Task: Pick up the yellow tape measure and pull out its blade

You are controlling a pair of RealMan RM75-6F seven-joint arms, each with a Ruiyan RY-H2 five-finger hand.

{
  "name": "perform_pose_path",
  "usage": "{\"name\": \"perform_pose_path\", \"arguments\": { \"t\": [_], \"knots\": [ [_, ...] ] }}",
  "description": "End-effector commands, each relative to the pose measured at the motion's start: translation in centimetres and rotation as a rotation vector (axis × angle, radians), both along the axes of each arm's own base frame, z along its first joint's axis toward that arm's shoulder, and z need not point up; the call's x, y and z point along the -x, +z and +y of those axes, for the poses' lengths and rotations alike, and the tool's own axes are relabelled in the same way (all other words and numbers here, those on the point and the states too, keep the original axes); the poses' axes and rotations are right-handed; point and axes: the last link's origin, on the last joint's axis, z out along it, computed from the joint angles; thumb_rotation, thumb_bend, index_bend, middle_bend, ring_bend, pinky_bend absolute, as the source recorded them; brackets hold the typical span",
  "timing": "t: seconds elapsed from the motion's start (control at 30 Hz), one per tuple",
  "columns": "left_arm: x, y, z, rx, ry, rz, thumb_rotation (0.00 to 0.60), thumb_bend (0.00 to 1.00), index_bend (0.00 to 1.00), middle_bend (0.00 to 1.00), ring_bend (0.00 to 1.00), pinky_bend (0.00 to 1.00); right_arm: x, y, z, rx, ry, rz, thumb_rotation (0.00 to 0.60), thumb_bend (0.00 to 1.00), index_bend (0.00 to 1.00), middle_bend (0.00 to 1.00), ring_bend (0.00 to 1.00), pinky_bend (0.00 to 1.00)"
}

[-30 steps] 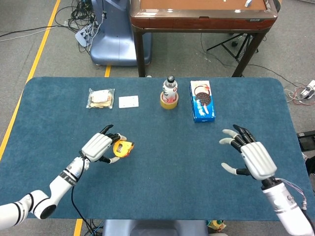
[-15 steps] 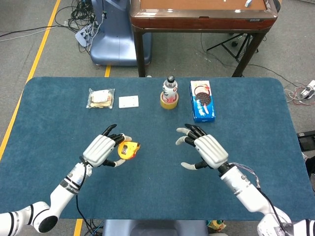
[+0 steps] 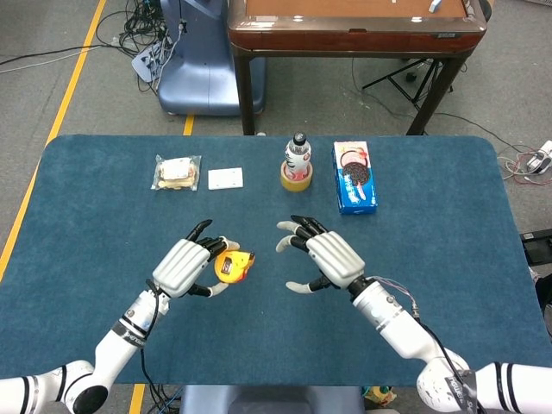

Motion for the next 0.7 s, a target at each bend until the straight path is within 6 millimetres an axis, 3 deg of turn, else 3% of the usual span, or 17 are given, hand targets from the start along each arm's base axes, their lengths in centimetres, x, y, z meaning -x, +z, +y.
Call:
{"name": "perform_pose_path", "arguments": {
  "t": [0.03, 0.7],
  "knots": [
    [-0.1, 0.0, -0.1, -0.001, -0.002, -0.003, 0.6, 0.25, 0.55, 0.54, 0.36, 0.0, -0.5, -0.4, -0.2, -0.01, 0.002, -0.003, 0.6, 0.26, 0.35, 0.13, 0.0, 0.03],
    [-1.1, -0.3, -0.4, 0.004, -0.024, -0.013, 0.6, 0.25, 0.55, 0.54, 0.36, 0.0, -2.4, -2.0, -1.0, -0.046, -0.001, -0.021, 0.6, 0.26, 0.36, 0.13, 0.0, 0.03]
  ]
}}
